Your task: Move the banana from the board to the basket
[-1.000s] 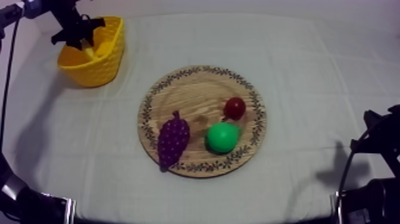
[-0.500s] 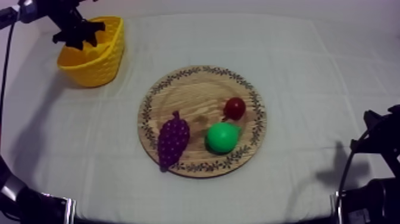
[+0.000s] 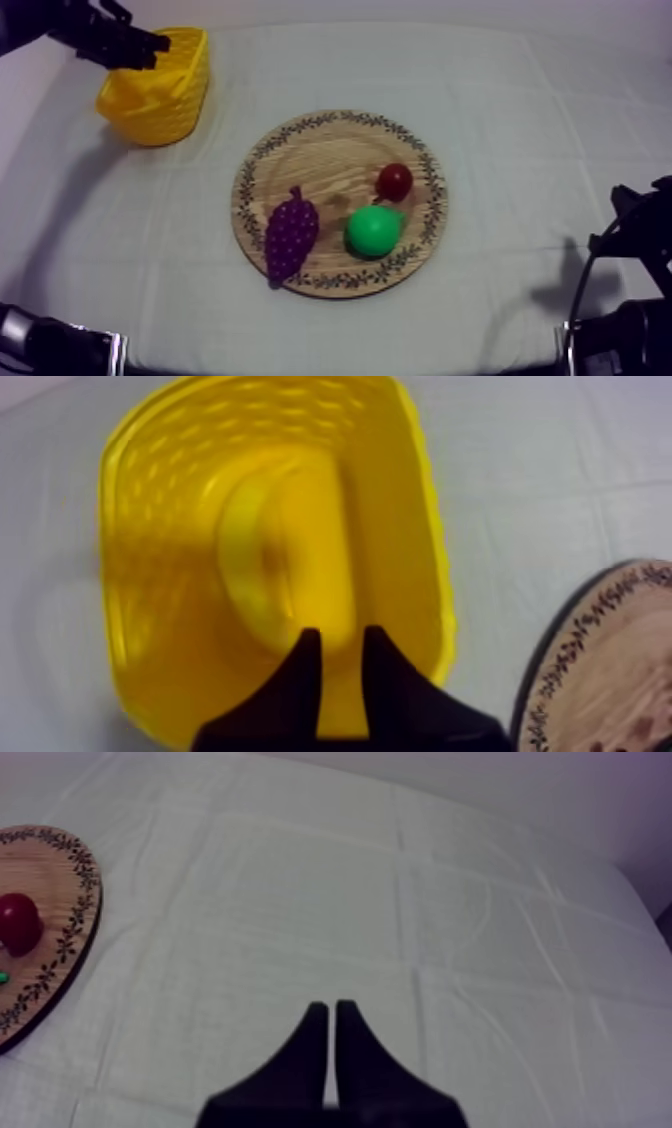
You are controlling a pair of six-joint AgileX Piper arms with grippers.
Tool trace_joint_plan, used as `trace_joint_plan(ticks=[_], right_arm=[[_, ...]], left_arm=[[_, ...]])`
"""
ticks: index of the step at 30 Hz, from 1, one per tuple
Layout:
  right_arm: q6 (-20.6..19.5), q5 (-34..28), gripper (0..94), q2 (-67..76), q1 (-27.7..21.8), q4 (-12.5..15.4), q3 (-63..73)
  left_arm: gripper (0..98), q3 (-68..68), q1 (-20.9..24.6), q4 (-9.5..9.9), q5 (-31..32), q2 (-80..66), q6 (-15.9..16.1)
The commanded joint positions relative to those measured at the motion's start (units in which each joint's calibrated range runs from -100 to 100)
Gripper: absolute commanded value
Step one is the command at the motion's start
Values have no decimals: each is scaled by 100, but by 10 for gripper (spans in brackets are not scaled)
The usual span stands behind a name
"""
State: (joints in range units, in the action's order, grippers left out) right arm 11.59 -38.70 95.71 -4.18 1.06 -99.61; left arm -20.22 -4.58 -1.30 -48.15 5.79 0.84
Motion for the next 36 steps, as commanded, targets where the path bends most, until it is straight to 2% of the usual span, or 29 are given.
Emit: trace_joint_plan(ticks=[1,8,12,17,21,25,29,32,36], right_arm=[[1,-1,4,5,-3,-1,-5],[1,-1,4,5,-3,-1,-5],[1,-1,4,5,-3,-1,-5],[1,-1,4,5,-3,-1,-5],[1,-1,4,5,-3,-1,-5],[1,-1,4,5,-3,-1,-5],[1,-1,4,5,-3,-1,-5],[1,-1,4,5,-3,-1,-5],[1,-1,4,5,-3,-1,-5]], left_arm=[[40,-1277,-40,-11,281,-1228,3],[4,-3615,-167,-257,1360,-3499,282],[2,-5013,-203,-305,2185,-4762,158],[1,-6298,-145,-291,2532,-6449,57],[1,-7004,-34,-171,2456,-7640,-106],[1,-7516,42,131,2174,-8538,-368],[1,-7789,85,329,1685,-9295,-426],[1,-7799,134,389,1318,-9772,-377],[1,-7793,107,378,1078,-10287,-231]])
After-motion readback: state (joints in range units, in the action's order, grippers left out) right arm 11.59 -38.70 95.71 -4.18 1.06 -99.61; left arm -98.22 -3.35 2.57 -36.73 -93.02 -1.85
